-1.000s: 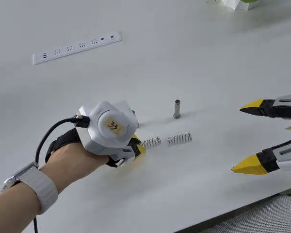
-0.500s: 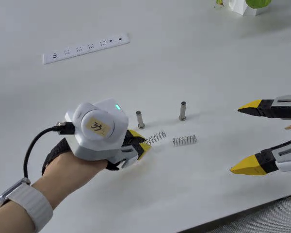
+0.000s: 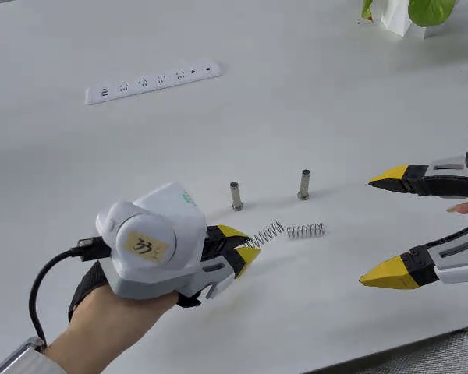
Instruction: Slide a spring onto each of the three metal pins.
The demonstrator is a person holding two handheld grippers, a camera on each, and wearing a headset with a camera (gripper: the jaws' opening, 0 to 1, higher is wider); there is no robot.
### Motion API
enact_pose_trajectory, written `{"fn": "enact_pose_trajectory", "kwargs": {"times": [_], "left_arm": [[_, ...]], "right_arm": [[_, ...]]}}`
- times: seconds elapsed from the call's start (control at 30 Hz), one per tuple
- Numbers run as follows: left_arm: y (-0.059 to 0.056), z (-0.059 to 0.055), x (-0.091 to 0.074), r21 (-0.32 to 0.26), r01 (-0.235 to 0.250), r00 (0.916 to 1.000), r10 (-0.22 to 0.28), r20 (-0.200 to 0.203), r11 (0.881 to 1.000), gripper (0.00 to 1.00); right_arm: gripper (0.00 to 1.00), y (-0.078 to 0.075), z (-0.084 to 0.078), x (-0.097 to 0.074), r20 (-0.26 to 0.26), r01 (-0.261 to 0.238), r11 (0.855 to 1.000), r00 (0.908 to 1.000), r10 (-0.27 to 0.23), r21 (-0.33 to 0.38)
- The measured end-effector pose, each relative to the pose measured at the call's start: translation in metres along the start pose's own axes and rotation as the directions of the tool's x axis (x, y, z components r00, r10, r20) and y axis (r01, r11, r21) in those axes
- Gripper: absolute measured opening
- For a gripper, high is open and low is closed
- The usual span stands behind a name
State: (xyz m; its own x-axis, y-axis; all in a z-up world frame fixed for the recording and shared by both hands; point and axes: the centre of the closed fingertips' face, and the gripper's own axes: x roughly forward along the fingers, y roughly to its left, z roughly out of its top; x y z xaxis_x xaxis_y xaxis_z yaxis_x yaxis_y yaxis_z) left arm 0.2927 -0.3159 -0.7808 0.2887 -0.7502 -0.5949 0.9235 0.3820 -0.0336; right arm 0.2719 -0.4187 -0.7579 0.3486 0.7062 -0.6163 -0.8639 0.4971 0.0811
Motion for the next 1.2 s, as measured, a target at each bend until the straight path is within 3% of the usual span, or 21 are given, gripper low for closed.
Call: {"fn": "enact_pose_trajectory", "kwargs": {"times": [0.07, 0.5, 0.63, 0.87, 1.2], "left_arm": [[-0.006, 0.002, -0.003, 0.011, 0.017, 0.9995, -0.017, 0.027, 1.000, 0.07], [-0.025, -0.001, -0.014, 0.028, 0.062, 0.9960, -0.064, 0.063, 0.998, 0.07], [-0.028, -0.002, -0.015, 0.044, 0.074, 0.9955, -0.077, 0.056, 0.996, 0.07], [-0.031, 0.002, -0.017, 0.054, 0.088, 0.9928, -0.092, 0.076, 0.995, 0.07], [-0.035, 0.007, -0.019, 0.065, 0.113, 0.9883, -0.119, 0.096, 0.991, 0.07]], "right_arm": [[0.79, 0.003, 0.004, 0.001, 0.003, -0.010, 1.000, 0.9999, 0.010, -0.015], [0.63, 0.025, 0.023, 0.015, -0.023, -0.120, 0.989, 0.9927, 0.119, -0.089], [0.56, 0.031, 0.029, 0.021, -0.024, -0.158, 0.982, 0.9873, 0.157, -0.102], [0.41, 0.044, 0.037, 0.029, -0.026, -0.233, 0.964, 0.9725, 0.231, -0.126], [0.24, 0.052, 0.042, 0.036, -0.018, -0.301, 0.949, 0.9536, 0.301, -0.092]]}}
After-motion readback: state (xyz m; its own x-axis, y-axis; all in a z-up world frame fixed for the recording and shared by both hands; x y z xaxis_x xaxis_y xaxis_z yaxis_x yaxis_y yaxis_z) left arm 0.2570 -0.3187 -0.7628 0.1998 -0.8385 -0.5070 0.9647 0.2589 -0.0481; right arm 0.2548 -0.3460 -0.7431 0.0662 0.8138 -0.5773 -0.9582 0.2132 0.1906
